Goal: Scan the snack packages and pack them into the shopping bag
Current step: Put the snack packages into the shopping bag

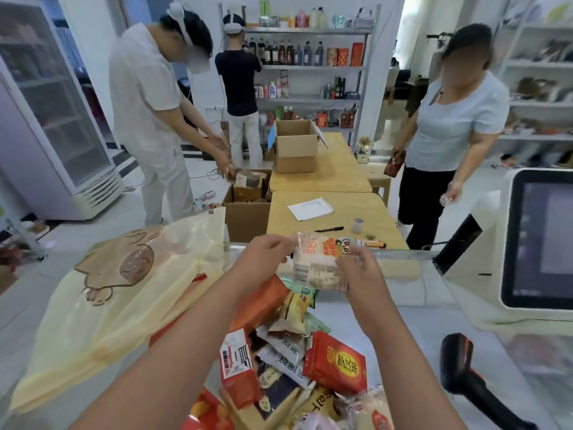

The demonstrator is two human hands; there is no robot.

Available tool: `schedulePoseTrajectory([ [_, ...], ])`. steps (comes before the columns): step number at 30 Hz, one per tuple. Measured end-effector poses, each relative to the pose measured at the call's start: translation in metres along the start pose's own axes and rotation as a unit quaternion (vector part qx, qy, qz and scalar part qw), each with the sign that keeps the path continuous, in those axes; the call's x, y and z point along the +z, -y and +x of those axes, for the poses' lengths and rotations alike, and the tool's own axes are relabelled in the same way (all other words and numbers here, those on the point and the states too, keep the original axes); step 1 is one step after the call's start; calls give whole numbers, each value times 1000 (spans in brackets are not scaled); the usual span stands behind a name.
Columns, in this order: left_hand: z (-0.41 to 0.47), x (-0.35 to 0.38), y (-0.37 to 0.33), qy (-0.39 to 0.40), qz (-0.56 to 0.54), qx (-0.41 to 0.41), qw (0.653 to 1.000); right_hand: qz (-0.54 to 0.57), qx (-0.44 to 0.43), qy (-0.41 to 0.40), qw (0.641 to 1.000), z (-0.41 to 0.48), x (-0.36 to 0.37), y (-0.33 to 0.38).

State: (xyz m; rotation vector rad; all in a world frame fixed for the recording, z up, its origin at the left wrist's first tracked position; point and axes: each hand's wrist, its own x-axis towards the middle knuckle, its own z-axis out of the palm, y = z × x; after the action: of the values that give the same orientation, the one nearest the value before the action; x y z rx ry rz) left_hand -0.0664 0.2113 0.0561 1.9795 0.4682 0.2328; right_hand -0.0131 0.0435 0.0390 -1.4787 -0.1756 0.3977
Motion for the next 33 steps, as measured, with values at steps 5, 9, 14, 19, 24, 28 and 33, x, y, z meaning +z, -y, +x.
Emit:
schedulePoseTrajectory([
  [5,-15,-10,-5,-13,-119,20,993,36,-15,-51,998,-22,10,2],
  [9,-26,-10,1,-75,-7,103,992,-103,-75,-104,986,-49,15,-2],
  [14,-41,0,13,-104,41,158,981,-154,-96,-164,970,-63,15,1],
  [19,-48,8,12,-147,-35,83,985,-1,-21,-140,990,-75,21,3],
  [24,-58,29,-3,-185,-51,81,978,40,-32,-113,992,-79,14,4],
  [28,-63,52,-17,-185,-31,91,978,-2,-52,-135,990,-73,-15,12],
  [33,-64,86,-22,-184,-42,92,978,-158,-114,-157,968,-61,-62,16],
])
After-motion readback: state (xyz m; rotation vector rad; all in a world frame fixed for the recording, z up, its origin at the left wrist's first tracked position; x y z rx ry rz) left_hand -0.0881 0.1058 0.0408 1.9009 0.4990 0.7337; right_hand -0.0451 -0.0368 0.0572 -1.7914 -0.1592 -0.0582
